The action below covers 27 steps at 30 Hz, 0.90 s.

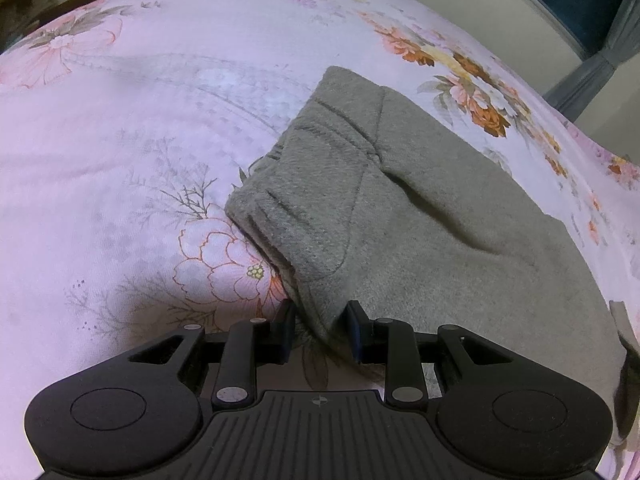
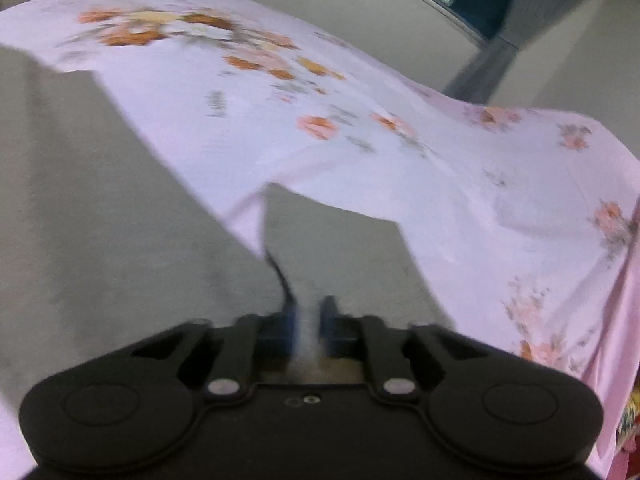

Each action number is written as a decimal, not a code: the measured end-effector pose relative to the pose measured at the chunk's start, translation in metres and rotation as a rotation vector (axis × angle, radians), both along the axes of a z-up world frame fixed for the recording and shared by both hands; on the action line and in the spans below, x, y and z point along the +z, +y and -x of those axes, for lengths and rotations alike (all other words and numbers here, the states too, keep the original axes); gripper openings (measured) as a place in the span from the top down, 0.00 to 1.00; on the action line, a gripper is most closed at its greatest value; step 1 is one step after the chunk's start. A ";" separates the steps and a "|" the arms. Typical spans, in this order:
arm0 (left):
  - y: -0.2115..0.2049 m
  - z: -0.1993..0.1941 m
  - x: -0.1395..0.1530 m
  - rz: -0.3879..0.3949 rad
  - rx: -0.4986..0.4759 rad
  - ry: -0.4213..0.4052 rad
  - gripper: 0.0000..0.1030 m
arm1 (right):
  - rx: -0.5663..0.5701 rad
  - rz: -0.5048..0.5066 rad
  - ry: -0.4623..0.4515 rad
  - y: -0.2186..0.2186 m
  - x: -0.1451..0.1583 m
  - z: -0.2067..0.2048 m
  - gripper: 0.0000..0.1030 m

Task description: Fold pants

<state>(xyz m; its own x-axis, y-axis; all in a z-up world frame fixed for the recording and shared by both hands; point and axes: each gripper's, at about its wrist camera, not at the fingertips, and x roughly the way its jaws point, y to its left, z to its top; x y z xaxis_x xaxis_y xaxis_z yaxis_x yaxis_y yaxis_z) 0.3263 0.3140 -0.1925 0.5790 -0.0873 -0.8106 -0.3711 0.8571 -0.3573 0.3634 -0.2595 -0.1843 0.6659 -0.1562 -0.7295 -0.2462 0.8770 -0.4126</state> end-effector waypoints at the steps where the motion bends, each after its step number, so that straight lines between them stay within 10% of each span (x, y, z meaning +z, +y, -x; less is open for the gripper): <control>1: 0.000 0.000 0.000 -0.001 -0.002 -0.001 0.72 | -0.024 -0.038 -0.022 -0.015 0.007 0.001 0.96; 6: -0.001 0.002 0.000 -0.011 -0.012 -0.005 0.72 | -0.333 -0.286 -0.105 -0.119 0.037 0.038 0.96; 9: -0.003 0.001 0.001 -0.020 -0.018 -0.004 0.72 | -0.471 -0.339 0.005 -0.176 0.006 0.065 0.91; 17: -0.003 -0.001 0.002 -0.023 -0.026 0.010 0.72 | -0.449 -0.455 -0.035 -0.214 -0.008 0.107 0.68; 20: -0.004 -0.001 0.002 -0.022 -0.019 0.008 0.72 | -0.576 -0.670 -0.064 -0.243 -0.010 0.106 0.71; 23: -0.004 -0.001 0.001 -0.016 -0.014 0.006 0.72 | -0.648 -0.815 -0.065 -0.256 -0.015 0.111 0.96; 27: -0.004 -0.002 0.003 -0.033 -0.023 -0.004 0.72 | -0.614 -0.799 -0.127 -0.248 0.000 0.122 0.96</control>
<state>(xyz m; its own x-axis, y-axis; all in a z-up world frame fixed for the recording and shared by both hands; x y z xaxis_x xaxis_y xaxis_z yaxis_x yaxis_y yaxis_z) 0.3279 0.3102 -0.1895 0.5806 -0.0740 -0.8108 -0.3493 0.8769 -0.3302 0.2415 -0.5070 -0.1844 0.7144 0.0053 -0.6997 0.3445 0.8678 0.3582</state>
